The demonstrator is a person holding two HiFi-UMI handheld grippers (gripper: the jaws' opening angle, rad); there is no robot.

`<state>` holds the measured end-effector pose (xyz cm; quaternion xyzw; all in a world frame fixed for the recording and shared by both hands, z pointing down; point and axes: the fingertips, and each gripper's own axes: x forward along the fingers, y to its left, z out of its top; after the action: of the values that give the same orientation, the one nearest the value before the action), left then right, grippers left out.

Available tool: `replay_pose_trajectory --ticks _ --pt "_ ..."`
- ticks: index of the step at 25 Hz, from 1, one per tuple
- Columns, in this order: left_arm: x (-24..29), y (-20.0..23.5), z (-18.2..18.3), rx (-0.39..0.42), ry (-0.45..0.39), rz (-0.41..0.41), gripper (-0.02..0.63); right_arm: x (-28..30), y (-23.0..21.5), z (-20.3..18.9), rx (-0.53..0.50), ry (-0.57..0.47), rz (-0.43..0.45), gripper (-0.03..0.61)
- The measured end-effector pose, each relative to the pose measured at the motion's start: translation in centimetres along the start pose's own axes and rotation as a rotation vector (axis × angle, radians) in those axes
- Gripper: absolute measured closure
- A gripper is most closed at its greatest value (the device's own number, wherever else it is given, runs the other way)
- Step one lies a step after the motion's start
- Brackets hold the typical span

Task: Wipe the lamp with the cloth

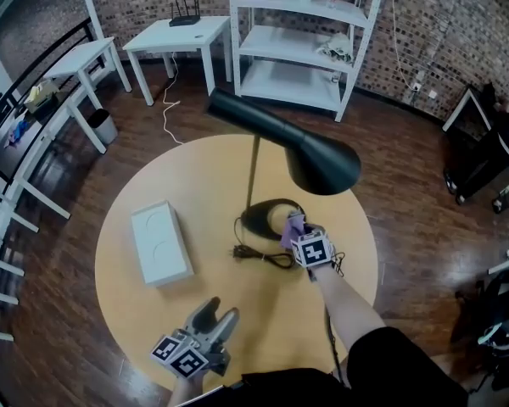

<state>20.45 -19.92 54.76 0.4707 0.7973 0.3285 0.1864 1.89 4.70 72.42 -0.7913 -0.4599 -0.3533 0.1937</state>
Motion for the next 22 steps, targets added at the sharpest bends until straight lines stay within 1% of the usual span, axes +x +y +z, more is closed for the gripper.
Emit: replay_pose_trajectory --ticks 3,6,9,10,14,15,16,18,20,22 --pt "-0.1 -0.3 0.0 0.000 -0.001 -0.010 0.344 -0.5 0.8 -1.2 0.030 0.001 0.019 0.483" --pt "-0.2 -0.5 0.2 0.005 0.000 -0.015 0.344 -0.5 1.5 -3.1 0.015 0.031 0.028 0.483" --pt "-0.2 -0.7 0.2 0.010 0.000 -0.021 0.344 -1.6 3.1 -2.1 -0.052 -0.012 0.059 0.484" --pt "-0.3 -0.7 0.1 0.010 0.000 -0.023 0.344 -1.8 4.0 -2.0 -0.082 -0.007 0.081 0.483" --pt "-0.5 -0.2 -0.2 0.001 -0.003 -0.025 0.344 -1.9 8.7 -2.9 -0.199 0.088 0.225 0.485" --pt "-0.5 -0.1 -0.2 -0.002 -0.005 -0.026 0.344 -1.8 9.6 -3.0 -0.221 0.107 0.246 0.485" --pt "-0.4 -0.1 -0.2 -0.004 -0.007 -0.028 0.344 -1.8 10.3 -3.0 -0.241 0.116 0.251 0.485" --pt "-0.3 -0.2 -0.2 -0.005 -0.011 -0.029 0.344 -1.7 10.9 -2.2 -0.273 0.094 0.222 0.485" --pt "-0.5 -0.2 0.0 -0.001 -0.012 -0.026 0.344 -1.5 11.0 -0.4 -0.310 0.030 0.163 0.485" --pt "-0.9 0.2 0.5 0.002 -0.019 -0.018 0.344 -1.5 11.7 2.7 -0.386 -0.044 0.117 0.485"
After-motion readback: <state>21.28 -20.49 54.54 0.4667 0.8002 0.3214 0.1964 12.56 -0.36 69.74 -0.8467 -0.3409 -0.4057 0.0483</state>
